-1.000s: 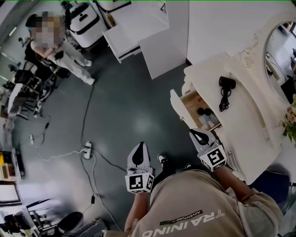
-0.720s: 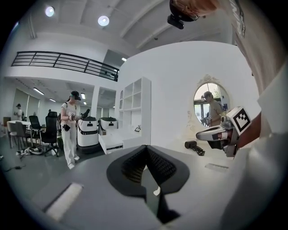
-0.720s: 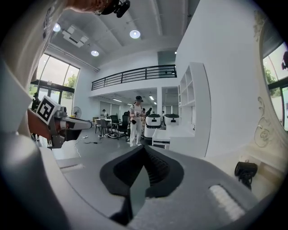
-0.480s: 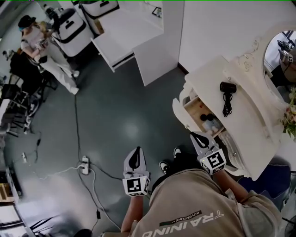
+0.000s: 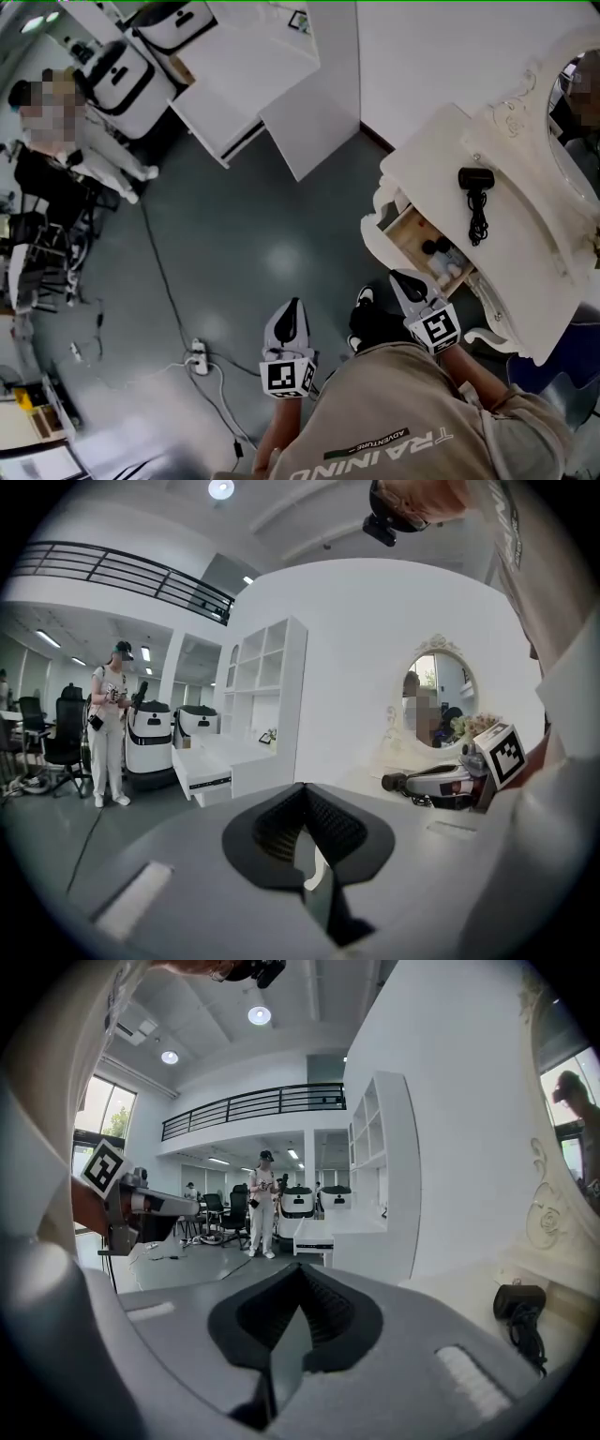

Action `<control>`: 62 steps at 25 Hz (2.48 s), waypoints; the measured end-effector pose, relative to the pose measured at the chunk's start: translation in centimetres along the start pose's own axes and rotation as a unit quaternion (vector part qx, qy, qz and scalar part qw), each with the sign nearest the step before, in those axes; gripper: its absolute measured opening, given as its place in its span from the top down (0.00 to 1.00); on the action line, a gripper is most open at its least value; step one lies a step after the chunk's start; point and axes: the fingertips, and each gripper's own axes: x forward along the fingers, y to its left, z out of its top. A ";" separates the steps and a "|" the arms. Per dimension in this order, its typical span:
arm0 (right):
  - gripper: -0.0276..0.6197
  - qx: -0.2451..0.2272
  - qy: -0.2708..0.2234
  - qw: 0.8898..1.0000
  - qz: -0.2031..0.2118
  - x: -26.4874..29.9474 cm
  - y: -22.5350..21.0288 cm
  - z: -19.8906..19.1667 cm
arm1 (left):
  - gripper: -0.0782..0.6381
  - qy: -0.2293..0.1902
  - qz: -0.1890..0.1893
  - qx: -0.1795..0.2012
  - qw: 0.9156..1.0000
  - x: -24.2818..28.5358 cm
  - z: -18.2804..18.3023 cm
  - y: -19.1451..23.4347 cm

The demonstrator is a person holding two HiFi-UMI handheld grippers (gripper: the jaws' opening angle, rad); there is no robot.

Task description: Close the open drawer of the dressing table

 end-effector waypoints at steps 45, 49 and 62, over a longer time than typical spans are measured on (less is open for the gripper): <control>0.95 0.144 -0.013 0.881 -0.450 -7.9 -9.1 2.7 | 0.87 0.158 -0.500 0.135 0.841 22.6 -2.5 -12.8; 0.95 0.152 -0.019 0.872 -0.464 -8.9 -8.4 2.4 | 0.87 0.224 -0.499 0.156 0.823 22.9 -7.6 -12.7; 0.95 0.188 -0.013 0.845 -0.501 -13.0 -6.8 -0.4 | 0.87 0.449 -0.438 0.179 0.758 23.4 -22.6 -9.7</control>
